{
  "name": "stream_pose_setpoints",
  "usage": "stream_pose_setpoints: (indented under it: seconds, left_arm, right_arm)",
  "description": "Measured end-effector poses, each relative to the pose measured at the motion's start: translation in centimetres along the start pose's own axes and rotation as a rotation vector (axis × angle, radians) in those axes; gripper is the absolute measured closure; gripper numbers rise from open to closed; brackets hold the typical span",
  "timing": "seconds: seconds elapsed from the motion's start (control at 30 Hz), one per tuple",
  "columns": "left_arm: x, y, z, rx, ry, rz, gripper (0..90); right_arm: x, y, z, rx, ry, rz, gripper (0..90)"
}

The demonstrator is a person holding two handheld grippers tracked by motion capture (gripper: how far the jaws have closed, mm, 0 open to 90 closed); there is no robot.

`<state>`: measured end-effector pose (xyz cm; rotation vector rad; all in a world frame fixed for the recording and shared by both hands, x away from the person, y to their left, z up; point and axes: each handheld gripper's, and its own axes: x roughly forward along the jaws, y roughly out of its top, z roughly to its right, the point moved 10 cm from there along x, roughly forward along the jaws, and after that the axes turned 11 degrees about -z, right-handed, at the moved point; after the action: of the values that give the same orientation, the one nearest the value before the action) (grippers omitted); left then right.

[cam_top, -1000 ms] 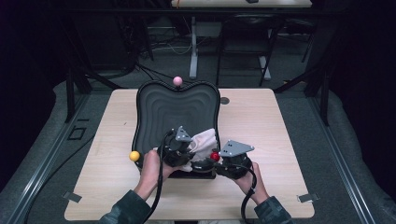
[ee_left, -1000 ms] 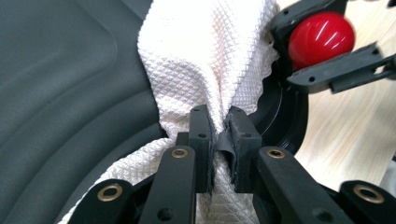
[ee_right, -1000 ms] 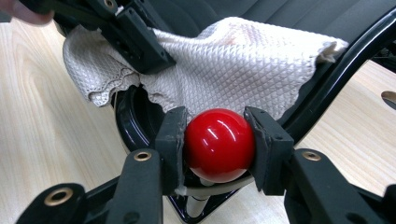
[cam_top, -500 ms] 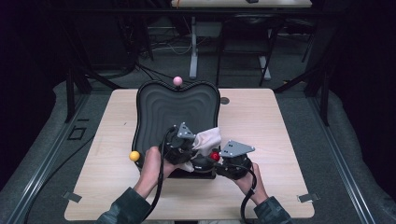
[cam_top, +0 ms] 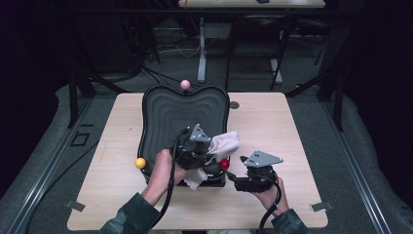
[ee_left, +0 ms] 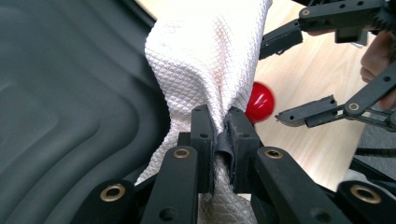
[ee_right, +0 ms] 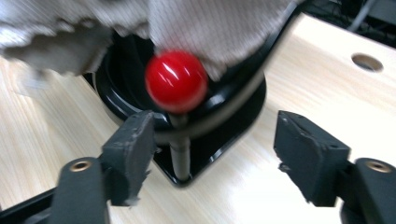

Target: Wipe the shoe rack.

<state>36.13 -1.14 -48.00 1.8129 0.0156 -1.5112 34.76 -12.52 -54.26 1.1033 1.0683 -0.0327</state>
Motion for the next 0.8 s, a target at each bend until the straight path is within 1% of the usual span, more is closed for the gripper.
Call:
stream_pose_setpoints:
  seconds: [0.03,0.07,0.13,0.17,0.27,0.33,0.37,0.4,0.47,0.5,0.57,0.6,0.7,0.77,0.8]
  left_arm:
    - [0.0,0.2,0.3,0.009,-0.007,-0.004,83.2]
    - [0.1,0.5,0.5,0.017,-0.009,-0.003,83.2]
    - [0.2,1.0,1.0,0.039,-0.019,-0.010,83.2]
    - [0.4,1.3,1.4,0.045,-0.027,-0.010,83.2]
    - [0.9,2.0,2.3,0.068,-0.044,-0.015,83.1]
    - [1.4,2.4,2.8,0.084,-0.054,-0.024,83.0]
    - [1.6,2.5,3.0,0.087,-0.057,-0.028,82.9]
    - [1.9,2.5,3.1,0.090,-0.063,-0.036,82.9]
    - [2.4,2.4,3.3,0.093,-0.070,-0.049,82.9]
    - [2.6,2.4,3.3,0.093,-0.074,-0.049,82.9]
    - [2.5,2.3,3.4,0.089,-0.078,-0.045,83.2]
    - [2.5,2.1,3.4,0.092,-0.081,-0.049,83.4]
    - [2.4,1.6,3.4,0.100,-0.086,-0.058,83.8]
    - [2.4,1.0,3.3,0.097,-0.086,-0.067,83.9]
    - [2.4,0.7,3.3,0.097,-0.090,-0.073,83.9]
  right_arm:
    - [-0.1,-0.3,0.3,0.011,-0.010,0.000,24.1]
    - [-0.2,-0.7,0.5,0.015,-0.004,-0.011,22.9]
    - [-0.4,-1.2,0.9,0.034,-0.015,-0.013,21.0]
    - [-0.5,-1.5,1.1,0.039,-0.009,-0.021,20.3]
    - [-0.5,-1.8,1.5,0.047,-0.014,-0.019,18.8]
    - [-0.5,-2.1,1.6,0.045,-0.012,-0.032,18.0]
    - [-0.4,-2.1,1.7,0.050,-0.029,-0.034,17.6]
    - [-0.3,-2.1,1.7,0.046,-0.022,-0.035,17.1]
    - [-0.2,-2.2,1.6,0.046,-0.015,-0.046,16.6]
    - [-0.1,-2.2,1.6,0.047,-0.017,-0.039,16.3]
    - [-0.1,-2.1,1.6,0.047,-0.012,-0.037,16.3]
    - [-0.1,-2.2,1.6,0.049,-0.018,-0.040,16.2]
    - [-0.1,-2.2,1.7,0.051,-0.023,-0.042,16.3]
    - [-0.1,-2.1,1.6,0.049,-0.008,-0.035,16.3]
    - [-0.1,-2.2,1.6,0.051,-0.009,-0.036,16.2]
